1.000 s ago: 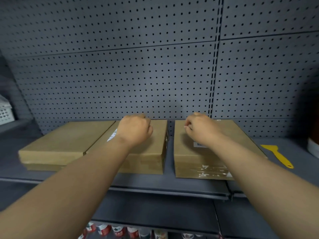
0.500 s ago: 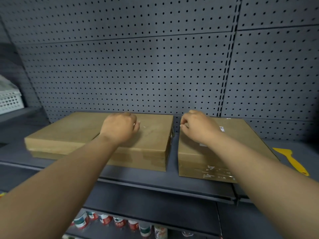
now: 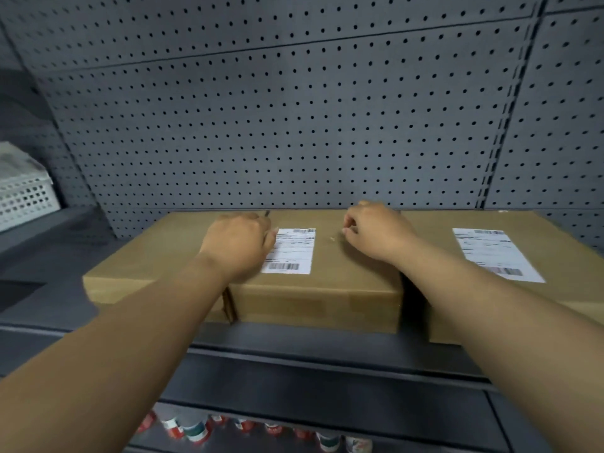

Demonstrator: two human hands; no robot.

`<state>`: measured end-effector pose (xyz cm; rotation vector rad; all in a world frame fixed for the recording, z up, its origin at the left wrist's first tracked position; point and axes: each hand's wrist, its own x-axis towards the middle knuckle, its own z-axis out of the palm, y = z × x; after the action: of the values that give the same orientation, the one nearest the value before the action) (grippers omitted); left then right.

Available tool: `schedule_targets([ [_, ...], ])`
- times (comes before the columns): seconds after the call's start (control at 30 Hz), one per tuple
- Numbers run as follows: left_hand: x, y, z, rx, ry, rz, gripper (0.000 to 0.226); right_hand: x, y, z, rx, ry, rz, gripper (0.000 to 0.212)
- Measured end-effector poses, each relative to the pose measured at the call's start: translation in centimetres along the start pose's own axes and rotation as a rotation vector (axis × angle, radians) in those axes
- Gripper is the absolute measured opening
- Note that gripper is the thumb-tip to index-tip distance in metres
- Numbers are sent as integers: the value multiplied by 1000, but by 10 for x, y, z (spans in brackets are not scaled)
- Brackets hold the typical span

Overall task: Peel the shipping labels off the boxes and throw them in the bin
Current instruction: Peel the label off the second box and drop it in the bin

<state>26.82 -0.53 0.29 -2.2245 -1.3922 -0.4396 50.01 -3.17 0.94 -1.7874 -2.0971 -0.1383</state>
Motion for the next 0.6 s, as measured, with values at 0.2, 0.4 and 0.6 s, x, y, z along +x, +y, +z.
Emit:
schedule_targets([
  [0.2,3,-32,18,-109,-61,142,40,26,-44,19,-59,-43,116,19],
  [0.4,-1,-51,38,-244,-105,266,38,38,-70,29,-41,-112,315,27],
  [0.6,-2,-52,48,-407,-87,244,34,54,-68,46,63,-115,496,28],
])
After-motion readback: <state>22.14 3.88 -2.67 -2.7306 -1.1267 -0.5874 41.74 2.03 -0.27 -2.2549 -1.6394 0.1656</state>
